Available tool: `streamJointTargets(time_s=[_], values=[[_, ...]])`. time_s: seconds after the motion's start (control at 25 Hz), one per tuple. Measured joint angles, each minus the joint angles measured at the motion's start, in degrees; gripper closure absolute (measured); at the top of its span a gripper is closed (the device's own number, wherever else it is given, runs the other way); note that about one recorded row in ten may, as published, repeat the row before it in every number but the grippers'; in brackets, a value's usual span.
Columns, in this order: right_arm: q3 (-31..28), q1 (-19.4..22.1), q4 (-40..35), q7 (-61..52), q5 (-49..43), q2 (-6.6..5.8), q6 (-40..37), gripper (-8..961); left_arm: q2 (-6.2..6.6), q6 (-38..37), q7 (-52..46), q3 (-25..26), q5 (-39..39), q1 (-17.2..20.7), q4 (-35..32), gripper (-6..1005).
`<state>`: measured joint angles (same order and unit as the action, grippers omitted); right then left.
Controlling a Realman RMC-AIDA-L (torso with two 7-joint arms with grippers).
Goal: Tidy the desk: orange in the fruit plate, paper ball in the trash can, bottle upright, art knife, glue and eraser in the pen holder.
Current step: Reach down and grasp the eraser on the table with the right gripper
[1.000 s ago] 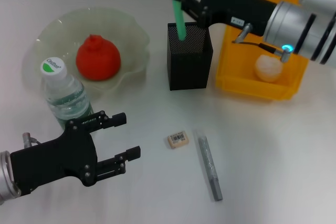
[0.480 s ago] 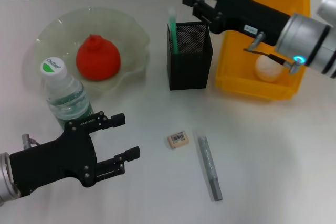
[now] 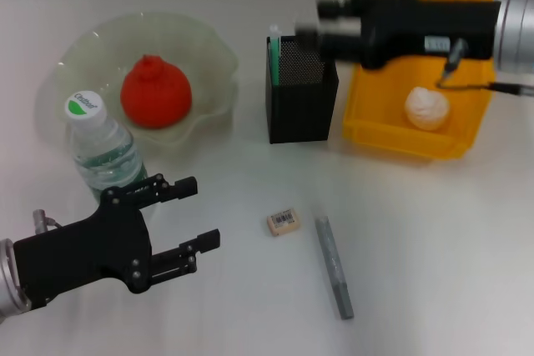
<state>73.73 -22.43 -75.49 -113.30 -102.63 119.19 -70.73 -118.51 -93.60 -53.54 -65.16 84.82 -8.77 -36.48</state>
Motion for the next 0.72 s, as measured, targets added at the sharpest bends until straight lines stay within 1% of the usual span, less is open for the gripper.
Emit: streamJointTargets(time_s=[0.08,0.16,0.24,0.32,0.36,0.4,0.48,0.72], values=[[0.29,-1.22,-6.37,-10.27,-12.08,0.03,-4.84,486,0.05,-0.01,-0.17,0.12,0.00,0.06,-0.06,304],[1.77,-3.20,-9.26,-16.15,-20.51,0.06,-10.18,446,0.05,-0.02,-0.26,0.17,0.00,0.04,-0.07,304],[4.91,-5.04,-9.96,-17.91,-25.11,0.07,-13.85,405,0.05,-0.03,-0.28,0.20,0.00,-0.05,-0.02,305],[8.11,-6.43,-9.42,-15.71,-27.40,-0.02,-15.07,356,0.08,-0.04,-0.29,0.21,0.00,-0.07,0.01,305],[10.61,-7.39,-8.27,-11.88,-28.54,-0.03,-15.36,327,0.15,-0.05,-0.30,0.21,0.00,-0.07,-0.01,305],[10.61,-7.39,-8.27,-11.88,-28.54,-0.03,-15.36,298,0.15,-0.05,-0.30,0.21,0.00,-0.07,-0.01,305],[13.01,-8.55,-6.81,-8.53,-28.84,0.01,-15.31,240,0.25,-0.06,-0.29,0.21,0.00,0.02,-0.02,305],[19.47,-13.71,0.00,-6.48,-31.25,0.29,-11.73,242,0.41,-0.15,-0.26,0.21,-0.01,0.47,-0.27,305]])
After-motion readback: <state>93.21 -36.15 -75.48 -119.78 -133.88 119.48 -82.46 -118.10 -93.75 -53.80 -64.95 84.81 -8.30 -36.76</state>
